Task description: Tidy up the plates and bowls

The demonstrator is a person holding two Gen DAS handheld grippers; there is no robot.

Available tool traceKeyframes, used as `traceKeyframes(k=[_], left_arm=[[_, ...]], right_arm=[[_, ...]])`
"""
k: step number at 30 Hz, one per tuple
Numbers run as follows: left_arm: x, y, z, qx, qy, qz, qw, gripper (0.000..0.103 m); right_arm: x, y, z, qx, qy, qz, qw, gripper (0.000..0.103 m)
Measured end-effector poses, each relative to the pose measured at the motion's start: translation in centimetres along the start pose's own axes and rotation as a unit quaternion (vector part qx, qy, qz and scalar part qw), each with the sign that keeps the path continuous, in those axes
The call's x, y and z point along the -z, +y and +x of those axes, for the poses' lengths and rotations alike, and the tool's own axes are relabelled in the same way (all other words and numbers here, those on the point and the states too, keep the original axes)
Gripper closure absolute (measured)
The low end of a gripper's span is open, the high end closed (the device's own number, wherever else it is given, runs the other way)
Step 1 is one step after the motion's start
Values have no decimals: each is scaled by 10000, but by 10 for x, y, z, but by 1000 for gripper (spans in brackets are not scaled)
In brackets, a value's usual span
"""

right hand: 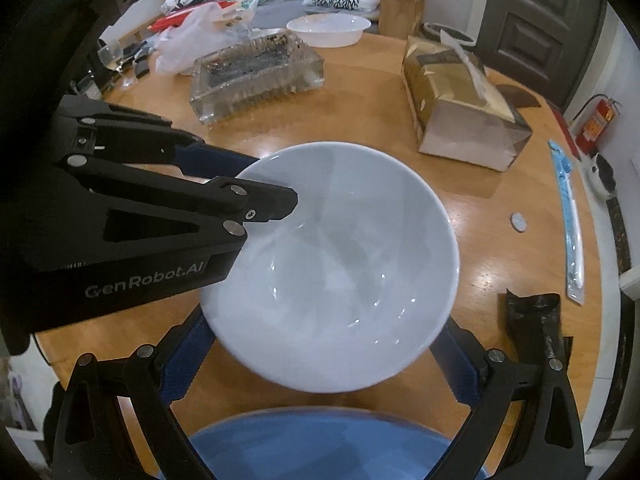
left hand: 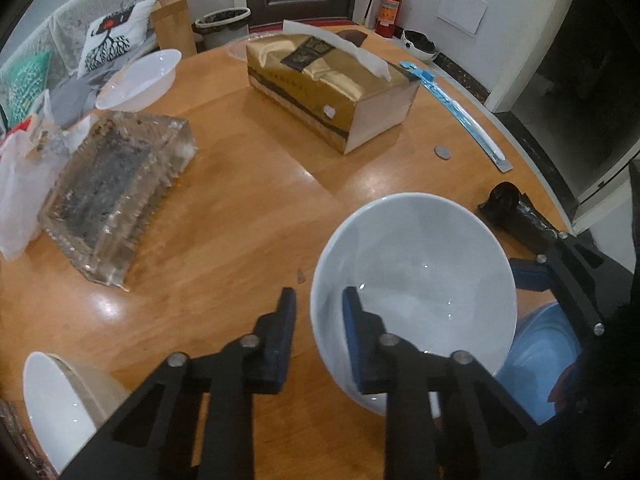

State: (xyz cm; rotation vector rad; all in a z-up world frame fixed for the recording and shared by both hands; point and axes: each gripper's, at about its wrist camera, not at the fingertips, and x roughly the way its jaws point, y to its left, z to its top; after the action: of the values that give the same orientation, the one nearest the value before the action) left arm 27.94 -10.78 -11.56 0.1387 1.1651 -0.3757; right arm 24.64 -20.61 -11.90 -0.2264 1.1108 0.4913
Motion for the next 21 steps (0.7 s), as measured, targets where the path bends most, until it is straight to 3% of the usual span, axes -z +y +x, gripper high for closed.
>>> traceKeyframes(k=[5, 13, 21], left_arm=[[1, -1, 4, -3, 11, 18, 10000, 94], [3, 1, 2, 3, -52, 45, 10000, 94], [11, 2, -30, -81, -261, 107, 9996, 94]], right_arm=[[-4, 1, 8, 29, 37, 23, 10000, 5], [-4, 5, 10, 133, -152, 33, 9998, 6], [-7, 21, -9, 250, -483, -95, 9985, 6]])
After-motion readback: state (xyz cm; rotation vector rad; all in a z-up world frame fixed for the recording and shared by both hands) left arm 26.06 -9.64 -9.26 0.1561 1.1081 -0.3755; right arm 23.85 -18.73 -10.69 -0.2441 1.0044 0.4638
